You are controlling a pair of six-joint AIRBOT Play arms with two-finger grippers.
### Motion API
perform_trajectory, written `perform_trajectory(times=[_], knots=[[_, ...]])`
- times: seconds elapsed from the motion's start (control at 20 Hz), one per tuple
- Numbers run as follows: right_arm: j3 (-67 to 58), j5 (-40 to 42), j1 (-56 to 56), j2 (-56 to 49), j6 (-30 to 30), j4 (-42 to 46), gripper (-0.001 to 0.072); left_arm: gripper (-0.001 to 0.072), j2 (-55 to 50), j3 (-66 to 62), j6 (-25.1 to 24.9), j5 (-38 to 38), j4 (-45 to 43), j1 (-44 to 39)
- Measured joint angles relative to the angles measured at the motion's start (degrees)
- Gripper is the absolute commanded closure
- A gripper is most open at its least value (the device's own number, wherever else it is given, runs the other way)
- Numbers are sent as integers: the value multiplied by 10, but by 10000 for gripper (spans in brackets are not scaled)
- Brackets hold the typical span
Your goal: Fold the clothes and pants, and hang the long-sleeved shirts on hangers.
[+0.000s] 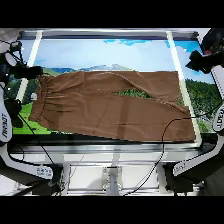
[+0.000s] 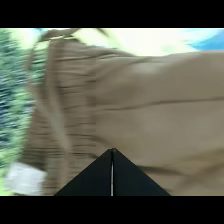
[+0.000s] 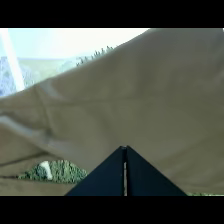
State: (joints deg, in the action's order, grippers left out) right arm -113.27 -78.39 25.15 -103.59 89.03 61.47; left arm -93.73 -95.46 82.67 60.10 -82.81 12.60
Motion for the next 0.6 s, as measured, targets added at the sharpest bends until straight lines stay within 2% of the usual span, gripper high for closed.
perform_trajectory(times=[0.15,0.4,0.45,0.5,0.55,0.6], knots=[[36,-31,42,10,-25,-17,705,692,54,48,-33,4,53,0],[165,-47,96,18,-83,-73,701,691,163,182,-52,6,99,-1],[191,-46,103,19,-92,-83,664,691,183,204,-59,6,115,-1],[217,-41,108,19,-99,-87,462,691,201,220,-66,6,136,-2],[237,-36,110,17,-104,-85,229,691,216,231,-71,6,159,-3],[255,-33,111,14,-107,-76,162,691,229,239,-78,3,185,-3]])
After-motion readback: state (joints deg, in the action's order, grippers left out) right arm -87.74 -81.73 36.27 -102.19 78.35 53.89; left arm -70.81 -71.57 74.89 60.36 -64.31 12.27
